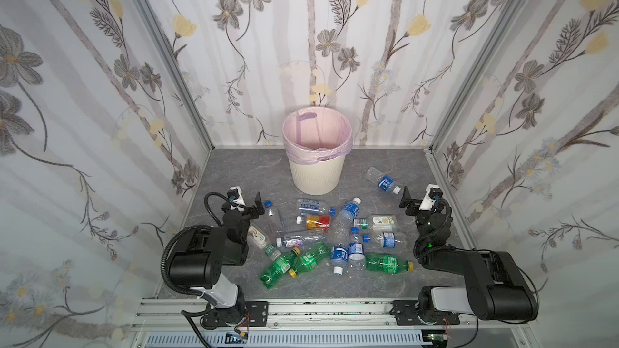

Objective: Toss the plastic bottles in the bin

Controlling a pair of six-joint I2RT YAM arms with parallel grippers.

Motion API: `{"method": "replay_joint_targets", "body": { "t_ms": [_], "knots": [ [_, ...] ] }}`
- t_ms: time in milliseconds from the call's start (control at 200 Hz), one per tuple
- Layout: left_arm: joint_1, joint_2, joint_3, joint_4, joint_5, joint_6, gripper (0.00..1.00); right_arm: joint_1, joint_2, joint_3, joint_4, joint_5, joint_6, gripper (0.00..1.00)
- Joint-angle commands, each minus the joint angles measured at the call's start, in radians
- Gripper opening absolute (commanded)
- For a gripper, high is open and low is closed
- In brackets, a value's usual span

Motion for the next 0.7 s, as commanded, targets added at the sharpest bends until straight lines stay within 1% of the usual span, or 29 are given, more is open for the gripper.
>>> {"method": "replay_joint_targets", "body": {
  "t_ms": [0, 699],
  "knots": [
    [0.001, -0.002, 0.006, 0.019, -0.010, -0.006, 1.00, 0.003, 0.003, 0.007, 0.009, 0.002, -0.016, 1.00],
    [-0.002, -0.002, 0.008, 0.014, -0.016, -0.005, 1.00, 0.002, 0.005, 0.009, 0.004, 0.001, -0.016, 1.00]
  ]
}}
